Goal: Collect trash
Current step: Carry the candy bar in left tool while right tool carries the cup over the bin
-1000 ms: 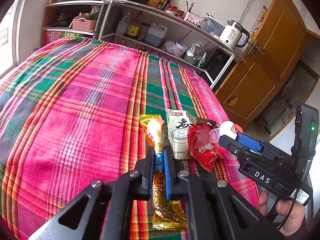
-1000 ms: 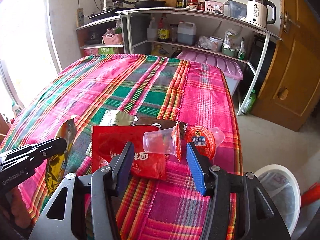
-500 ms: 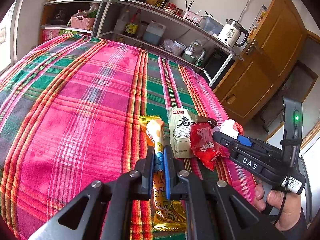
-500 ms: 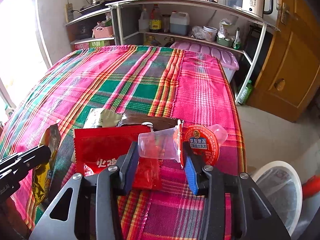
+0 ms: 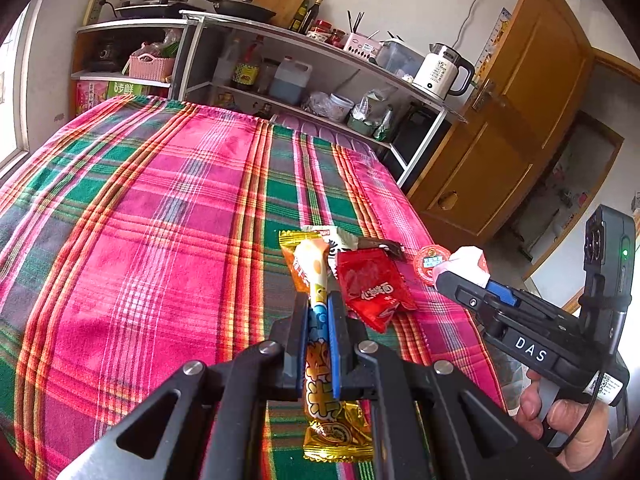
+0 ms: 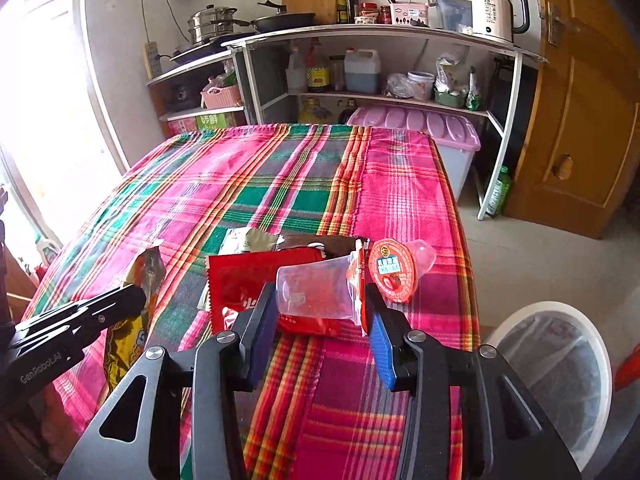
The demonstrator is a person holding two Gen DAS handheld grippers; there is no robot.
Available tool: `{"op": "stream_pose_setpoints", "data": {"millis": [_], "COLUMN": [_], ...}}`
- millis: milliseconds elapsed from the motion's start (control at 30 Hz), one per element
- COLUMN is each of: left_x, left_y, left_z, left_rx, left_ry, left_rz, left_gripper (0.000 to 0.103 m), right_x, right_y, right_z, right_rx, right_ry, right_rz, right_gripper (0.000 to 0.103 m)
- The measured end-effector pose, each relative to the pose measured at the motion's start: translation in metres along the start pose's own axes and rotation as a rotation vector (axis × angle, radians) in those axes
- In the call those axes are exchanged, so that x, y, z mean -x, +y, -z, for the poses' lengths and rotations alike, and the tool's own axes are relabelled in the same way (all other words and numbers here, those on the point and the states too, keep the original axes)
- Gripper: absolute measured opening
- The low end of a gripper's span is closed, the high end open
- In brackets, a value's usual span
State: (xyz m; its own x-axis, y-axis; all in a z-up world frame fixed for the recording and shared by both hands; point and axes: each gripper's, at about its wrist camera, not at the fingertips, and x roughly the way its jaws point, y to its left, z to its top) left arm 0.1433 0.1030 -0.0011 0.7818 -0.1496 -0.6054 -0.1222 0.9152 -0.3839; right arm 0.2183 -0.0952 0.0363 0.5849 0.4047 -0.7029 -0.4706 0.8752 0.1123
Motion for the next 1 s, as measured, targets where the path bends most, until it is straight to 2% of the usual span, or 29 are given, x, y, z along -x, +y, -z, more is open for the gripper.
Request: {"op": "stream_pose_setpoints", "data": {"millis": [400,1000], "left_x": [0.011,-0.031], "left_y": [-0.054,-0.161], "left_z": [0.006,0.018], "left_rx": [-0.110,-0.269], "left_ry": [-0.004,0.079], "left_rz": [0.064,0.230], "left_gripper": [0.009,0.009], "right_x": [0.055,0.097], "right_y": [-0.037,-0.126], "right_z": [0.032,0.073], "right_rx": [-0.096,-0.261], "right_ry": [-0.062,-0.098], "right_rz": [0.037,0.143], "right_gripper": [0.043,0.043]}}
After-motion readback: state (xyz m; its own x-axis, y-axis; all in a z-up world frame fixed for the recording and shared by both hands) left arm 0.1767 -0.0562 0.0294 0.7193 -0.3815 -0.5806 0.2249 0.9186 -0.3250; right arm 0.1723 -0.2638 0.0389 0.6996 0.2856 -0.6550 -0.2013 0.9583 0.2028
